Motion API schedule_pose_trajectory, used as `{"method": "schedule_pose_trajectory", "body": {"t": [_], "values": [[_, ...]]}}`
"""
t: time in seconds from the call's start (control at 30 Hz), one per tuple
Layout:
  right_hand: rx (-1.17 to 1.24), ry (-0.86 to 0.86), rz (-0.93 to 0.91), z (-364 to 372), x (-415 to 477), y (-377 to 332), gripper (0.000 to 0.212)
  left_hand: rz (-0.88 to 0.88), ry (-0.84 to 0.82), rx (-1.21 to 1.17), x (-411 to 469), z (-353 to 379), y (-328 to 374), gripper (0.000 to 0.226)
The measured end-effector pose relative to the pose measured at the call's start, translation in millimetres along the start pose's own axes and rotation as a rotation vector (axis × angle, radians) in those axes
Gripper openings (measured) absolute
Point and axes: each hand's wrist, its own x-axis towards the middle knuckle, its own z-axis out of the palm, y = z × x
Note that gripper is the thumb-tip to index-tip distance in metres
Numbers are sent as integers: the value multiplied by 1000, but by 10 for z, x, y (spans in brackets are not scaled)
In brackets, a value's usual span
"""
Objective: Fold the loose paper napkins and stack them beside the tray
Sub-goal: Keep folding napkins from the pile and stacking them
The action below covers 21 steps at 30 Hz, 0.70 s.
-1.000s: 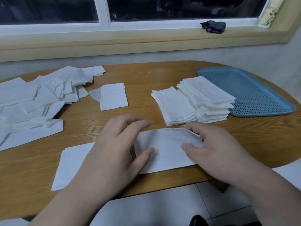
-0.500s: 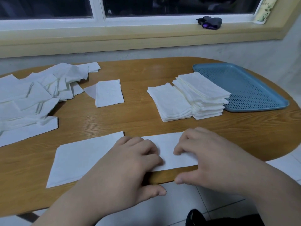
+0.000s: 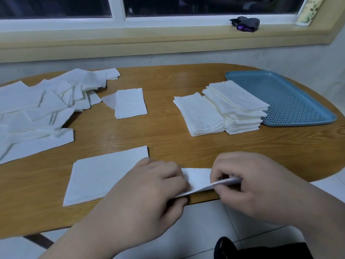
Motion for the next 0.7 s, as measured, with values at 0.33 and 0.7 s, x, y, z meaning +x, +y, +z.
{"method": "schedule_pose_trajectory", "body": {"t": [0.33, 0.7], "values": [[727, 234, 209, 91, 501, -265, 9, -708, 344, -631, -102, -455, -193, 12], [757, 238, 252, 407, 945, -707, 10, -788, 402, -614, -556, -798, -640, 32]]}}
